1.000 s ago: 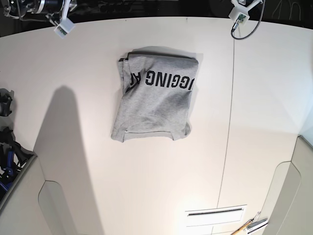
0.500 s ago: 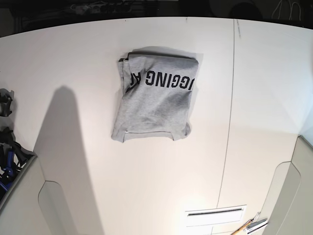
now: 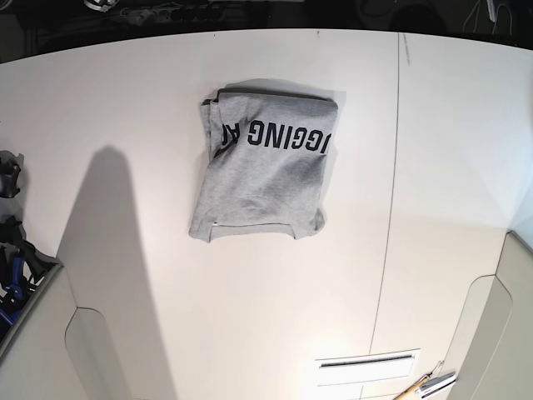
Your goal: Fold the T-shirt properly
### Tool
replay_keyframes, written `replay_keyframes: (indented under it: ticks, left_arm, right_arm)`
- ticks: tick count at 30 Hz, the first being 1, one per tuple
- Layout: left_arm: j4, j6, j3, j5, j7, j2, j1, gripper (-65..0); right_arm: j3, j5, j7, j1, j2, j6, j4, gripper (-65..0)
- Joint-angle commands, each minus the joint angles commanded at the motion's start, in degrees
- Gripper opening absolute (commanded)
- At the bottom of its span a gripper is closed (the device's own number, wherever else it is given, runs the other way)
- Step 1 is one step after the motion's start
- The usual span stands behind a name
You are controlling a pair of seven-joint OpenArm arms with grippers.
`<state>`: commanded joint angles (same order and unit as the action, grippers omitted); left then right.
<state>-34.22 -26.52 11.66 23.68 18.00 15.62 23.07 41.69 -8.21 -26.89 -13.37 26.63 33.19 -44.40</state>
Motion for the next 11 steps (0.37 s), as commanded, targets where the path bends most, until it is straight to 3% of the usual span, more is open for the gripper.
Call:
replay_keyframes:
  ticks: [6,11]
  left_arm:
    - [-1.16,1.01,0.0,0.02,0.0,0.11,-1.51,-61.9]
    - [-2.27,1.03,0.0,0.04,0.0,0.11,-1.49,-61.9]
  right_arm:
    - [-1.53,7.19,-0.09,-0.04,-0.31,0.0,0.48,-65.0]
    - [-5.35,5.81,-0.02,0.15,-0.33,-0.04,0.46,-65.0]
